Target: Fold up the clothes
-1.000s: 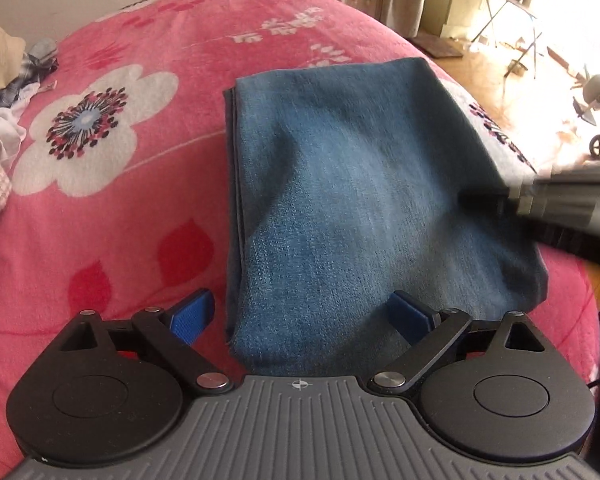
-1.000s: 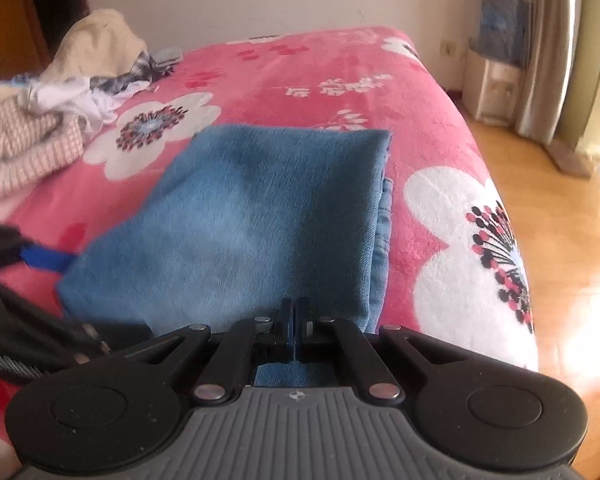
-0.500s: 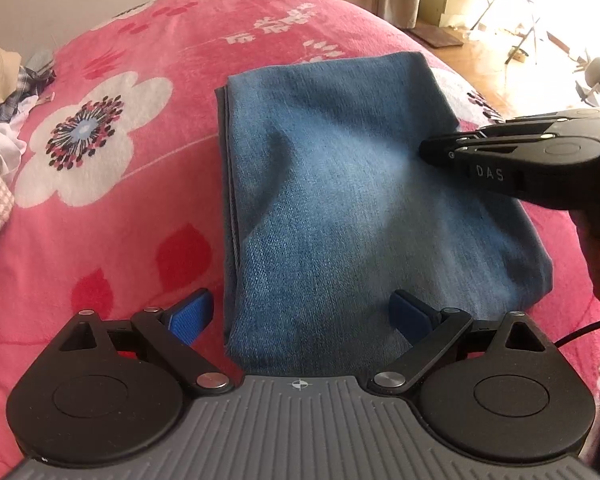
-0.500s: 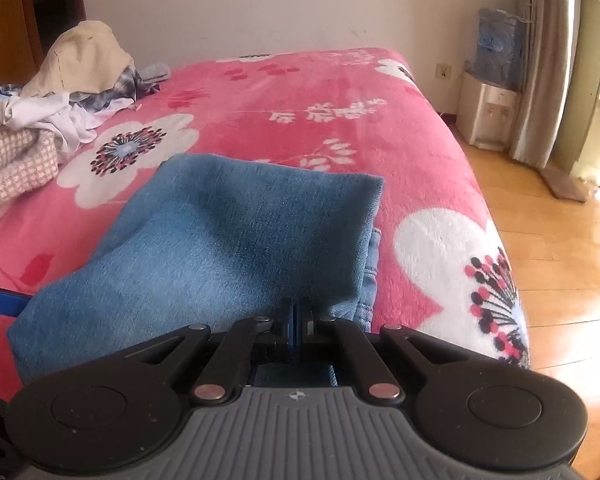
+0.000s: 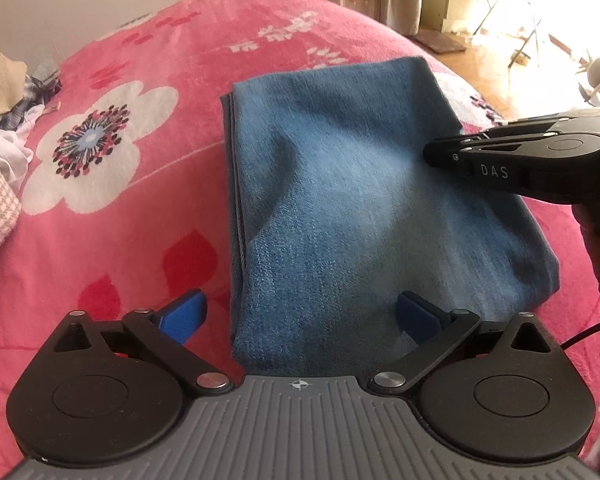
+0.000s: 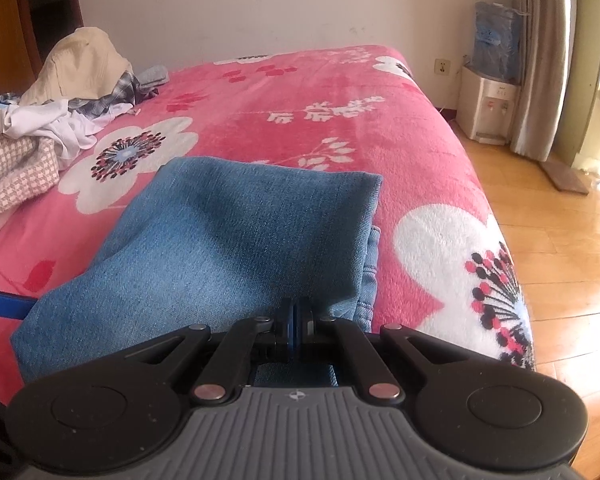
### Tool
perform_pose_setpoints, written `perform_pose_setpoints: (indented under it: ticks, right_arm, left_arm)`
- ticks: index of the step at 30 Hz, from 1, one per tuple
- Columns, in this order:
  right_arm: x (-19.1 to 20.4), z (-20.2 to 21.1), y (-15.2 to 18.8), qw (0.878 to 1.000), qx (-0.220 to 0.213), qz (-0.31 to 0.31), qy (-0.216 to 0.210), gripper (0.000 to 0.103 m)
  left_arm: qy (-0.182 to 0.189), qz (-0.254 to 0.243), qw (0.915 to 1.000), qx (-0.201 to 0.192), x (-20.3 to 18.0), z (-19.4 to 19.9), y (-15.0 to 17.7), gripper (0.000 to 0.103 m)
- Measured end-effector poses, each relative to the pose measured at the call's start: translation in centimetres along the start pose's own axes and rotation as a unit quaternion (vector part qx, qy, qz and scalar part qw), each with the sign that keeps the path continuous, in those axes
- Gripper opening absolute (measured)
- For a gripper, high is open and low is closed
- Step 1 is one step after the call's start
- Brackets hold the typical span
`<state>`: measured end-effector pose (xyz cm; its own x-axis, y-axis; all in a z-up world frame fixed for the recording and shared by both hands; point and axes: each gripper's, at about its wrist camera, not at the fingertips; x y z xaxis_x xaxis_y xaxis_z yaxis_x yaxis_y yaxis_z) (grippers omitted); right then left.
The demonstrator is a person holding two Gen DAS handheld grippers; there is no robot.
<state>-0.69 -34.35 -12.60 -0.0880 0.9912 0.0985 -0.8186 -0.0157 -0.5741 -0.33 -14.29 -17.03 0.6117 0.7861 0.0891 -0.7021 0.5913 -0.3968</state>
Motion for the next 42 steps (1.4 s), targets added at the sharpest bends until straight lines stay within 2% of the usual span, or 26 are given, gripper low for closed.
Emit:
perform_pose_setpoints:
  ticks: [5,12,31,36,39,41,42]
  right_arm:
    - [-0.3,0.0,0.0,1.0,-0.001,-0.005,-0.007,0.0]
    - [-0.2,-0.1,-0.1,1.0,0.002,-0.003,-0.007,0.0]
    - [-0.9,-0.1,0.2,1.0,-0.006,-0.011,-0.023,0.0]
    - [-1.5,-0.1,0.4,0.999,-0.01,-0.03,-0.039,0.0]
    - [-2.5,0.1,0.3,0.996,-0.009,-0.059,-0.065,0.0]
    - [-3.6,0.5,0.2,0.991,-0.007,-0.089,-0.1,0.012]
    - [-4.4,0.9,0.3,0.986,-0.008,-0.109,-0.126,0.028]
  left_arm:
    - [-0.007,-0.001,1.0,0.0,0.2,0.2,0.0,0.103]
    - [-0.009,0.018,0.9996,0.02,0.3,0.0,-0.3,0.103]
    - [-0.034,0.006,0.9989,0.031,-0.6,-0.2,-0.7,0.103]
    - [-0.031,-0.02,0.9992,0.012,-0.6,-0.2,-0.2,0.103]
    - [-0.008,-0.012,0.9999,0.0,0.2,-0.4,0.3,0.103]
    - [0.022,0.012,0.9997,-0.004,1.4,-0.5,0.5,0.103]
    - [0.037,0.025,0.9989,-0.009,2.1,-0.6,0.7,0.103]
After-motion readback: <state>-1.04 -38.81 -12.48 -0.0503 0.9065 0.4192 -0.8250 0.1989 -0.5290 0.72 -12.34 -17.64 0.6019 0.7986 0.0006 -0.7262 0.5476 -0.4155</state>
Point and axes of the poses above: each gripper's, at about its wrist camera, not at the fingertips, and z roughly against the way its jaws point, x to its left, y to its underside, and after that the axes turned 9 degrees about x, right-handed
